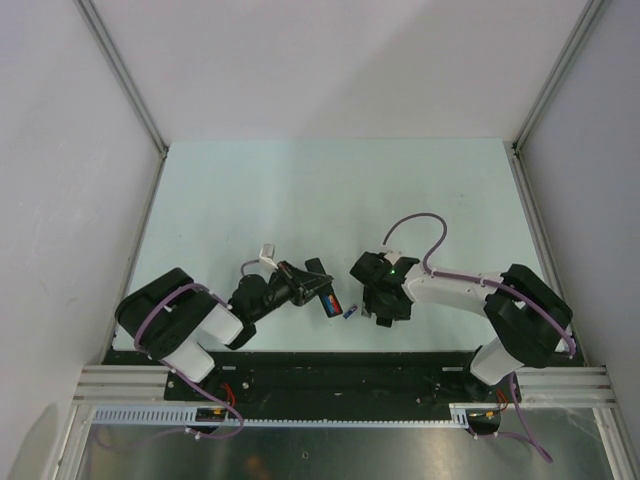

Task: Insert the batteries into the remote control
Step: Pick up the battery cover at the center of the board.

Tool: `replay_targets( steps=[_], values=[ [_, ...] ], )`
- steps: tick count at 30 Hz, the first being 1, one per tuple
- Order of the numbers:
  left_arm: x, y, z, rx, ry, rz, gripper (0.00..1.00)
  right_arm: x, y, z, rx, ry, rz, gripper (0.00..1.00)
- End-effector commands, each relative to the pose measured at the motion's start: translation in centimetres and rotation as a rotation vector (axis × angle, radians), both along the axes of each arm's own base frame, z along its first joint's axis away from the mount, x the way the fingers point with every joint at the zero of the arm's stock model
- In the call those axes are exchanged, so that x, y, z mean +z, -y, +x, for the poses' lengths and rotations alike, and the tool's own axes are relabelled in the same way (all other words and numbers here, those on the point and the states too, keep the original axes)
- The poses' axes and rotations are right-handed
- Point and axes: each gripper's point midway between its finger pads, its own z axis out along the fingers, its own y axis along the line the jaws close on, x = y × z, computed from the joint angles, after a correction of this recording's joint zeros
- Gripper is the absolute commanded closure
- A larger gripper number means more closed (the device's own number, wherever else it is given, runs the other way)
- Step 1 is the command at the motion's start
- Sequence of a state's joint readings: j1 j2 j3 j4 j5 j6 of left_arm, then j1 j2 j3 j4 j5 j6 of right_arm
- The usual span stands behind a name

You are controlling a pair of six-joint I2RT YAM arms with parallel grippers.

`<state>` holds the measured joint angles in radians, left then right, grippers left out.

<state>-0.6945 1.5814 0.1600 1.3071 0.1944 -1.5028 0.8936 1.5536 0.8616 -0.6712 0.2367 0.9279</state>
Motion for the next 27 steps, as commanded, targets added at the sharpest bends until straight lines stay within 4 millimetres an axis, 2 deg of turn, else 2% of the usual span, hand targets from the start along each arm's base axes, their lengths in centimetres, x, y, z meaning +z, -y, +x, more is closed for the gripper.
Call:
replay_targets(
  steps=[1, 8, 11, 16, 22, 27],
  values=[
    [9.5, -0.8, -1.1, 0.0, 0.294, -0.259, 1.0, -0.9, 1.3, 0.8, -0.068, 0.016, -0.076, 0.32],
    [9.6, -1.1, -1.4, -0.002, 0.295, -0.262, 1.0, -2.1, 1.0, -0.6, -0.036, -0.052, -0.08, 0.45],
    [9.8, -1.1, -1.5, -0.003, 0.3, -0.265, 1.0, -2.3, 1.1, -0.9, -0.027, -0.073, -0.063, 0.47],
    [9.7, -1.0, -1.5, -0.006, 0.296, -0.263, 1.0, -2.9, 1.9, -1.5, -0.01, -0.101, -0.073, 0.47],
    [9.6, -0.9, -1.3, -0.006, 0.293, -0.261, 1.0, -3.1, 1.8, -2.2, 0.02, -0.12, -0.068, 0.43],
    [9.5, -0.7, -1.2, -0.011, 0.288, -0.261, 1.0, -3.7, 2.0, -2.9, 0.023, -0.149, -0.038, 0.56]
  ],
)
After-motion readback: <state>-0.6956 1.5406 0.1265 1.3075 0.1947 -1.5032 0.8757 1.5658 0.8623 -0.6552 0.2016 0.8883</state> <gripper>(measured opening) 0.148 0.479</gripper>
